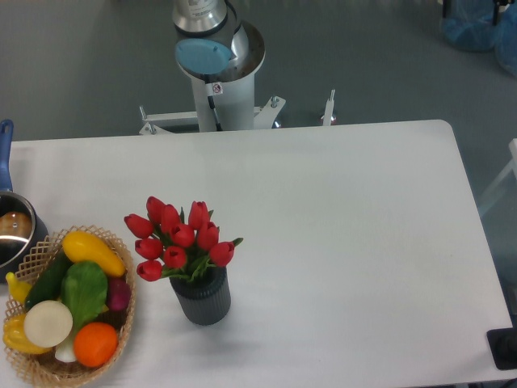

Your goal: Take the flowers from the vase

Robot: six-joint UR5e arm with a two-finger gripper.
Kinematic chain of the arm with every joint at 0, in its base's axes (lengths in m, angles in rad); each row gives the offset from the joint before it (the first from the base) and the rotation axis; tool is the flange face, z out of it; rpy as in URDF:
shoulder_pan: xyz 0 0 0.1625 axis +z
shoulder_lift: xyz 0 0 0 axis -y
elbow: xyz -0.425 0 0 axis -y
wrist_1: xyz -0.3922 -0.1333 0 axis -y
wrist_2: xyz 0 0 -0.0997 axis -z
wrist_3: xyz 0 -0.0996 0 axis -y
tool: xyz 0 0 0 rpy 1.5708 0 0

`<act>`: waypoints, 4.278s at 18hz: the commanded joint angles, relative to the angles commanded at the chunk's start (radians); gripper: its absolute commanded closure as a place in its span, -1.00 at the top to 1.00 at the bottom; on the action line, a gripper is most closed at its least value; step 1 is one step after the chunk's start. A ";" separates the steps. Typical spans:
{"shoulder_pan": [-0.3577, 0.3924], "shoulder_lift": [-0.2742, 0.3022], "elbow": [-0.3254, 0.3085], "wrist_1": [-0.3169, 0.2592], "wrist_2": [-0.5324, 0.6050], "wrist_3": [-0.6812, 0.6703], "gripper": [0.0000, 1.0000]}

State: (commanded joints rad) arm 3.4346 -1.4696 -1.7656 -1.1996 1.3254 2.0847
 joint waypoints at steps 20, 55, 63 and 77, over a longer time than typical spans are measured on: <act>-0.055 0.000 -0.060 0.020 -0.146 -0.179 1.00; -0.584 -0.104 -0.146 0.021 -0.410 -0.643 1.00; -0.684 -0.179 -0.163 0.162 -0.410 -0.649 1.00; -0.798 -0.304 -0.147 0.353 -0.655 -0.713 1.00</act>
State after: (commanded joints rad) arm 2.6370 -1.7733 -1.9128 -0.8468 0.6705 1.3714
